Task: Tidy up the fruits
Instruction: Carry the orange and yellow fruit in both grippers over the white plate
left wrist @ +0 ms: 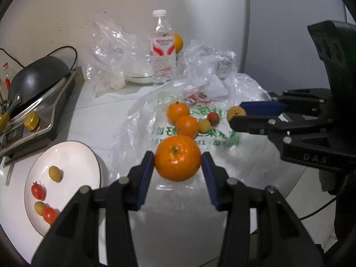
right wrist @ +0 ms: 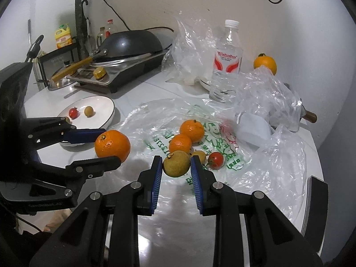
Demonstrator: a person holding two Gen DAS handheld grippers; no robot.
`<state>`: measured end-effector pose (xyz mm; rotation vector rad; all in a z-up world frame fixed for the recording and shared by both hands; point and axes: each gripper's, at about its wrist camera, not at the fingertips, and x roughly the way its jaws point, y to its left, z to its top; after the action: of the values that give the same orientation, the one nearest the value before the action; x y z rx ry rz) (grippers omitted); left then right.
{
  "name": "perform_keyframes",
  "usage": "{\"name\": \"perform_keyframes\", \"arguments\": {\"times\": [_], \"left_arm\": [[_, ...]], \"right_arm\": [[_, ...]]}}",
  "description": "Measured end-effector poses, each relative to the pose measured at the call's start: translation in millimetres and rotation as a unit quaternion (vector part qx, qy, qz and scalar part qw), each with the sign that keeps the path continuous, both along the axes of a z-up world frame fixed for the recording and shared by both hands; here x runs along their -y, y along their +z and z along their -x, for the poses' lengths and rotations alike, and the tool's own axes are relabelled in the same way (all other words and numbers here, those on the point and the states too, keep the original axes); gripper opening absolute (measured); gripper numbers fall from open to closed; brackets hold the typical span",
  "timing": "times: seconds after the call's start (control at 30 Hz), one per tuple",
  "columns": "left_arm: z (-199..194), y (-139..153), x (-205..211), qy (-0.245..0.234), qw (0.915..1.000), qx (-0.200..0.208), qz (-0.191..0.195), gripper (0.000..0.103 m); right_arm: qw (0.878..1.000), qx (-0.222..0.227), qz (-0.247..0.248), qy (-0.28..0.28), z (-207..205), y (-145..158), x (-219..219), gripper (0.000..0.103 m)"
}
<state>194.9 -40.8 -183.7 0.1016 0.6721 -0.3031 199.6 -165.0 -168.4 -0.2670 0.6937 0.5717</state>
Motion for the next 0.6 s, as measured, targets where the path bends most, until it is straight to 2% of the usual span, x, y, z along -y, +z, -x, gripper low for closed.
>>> {"name": "perform_keyframes", "arguments": {"times": [0.6], "left_arm": [[25.6,3.0,-37.5,0.025,0.9995,0.016,0.012,0.045]], "right_arm": [[1.000,0.014,0.011,0.019,16.5,7.8,-37.1,0.028]]}}
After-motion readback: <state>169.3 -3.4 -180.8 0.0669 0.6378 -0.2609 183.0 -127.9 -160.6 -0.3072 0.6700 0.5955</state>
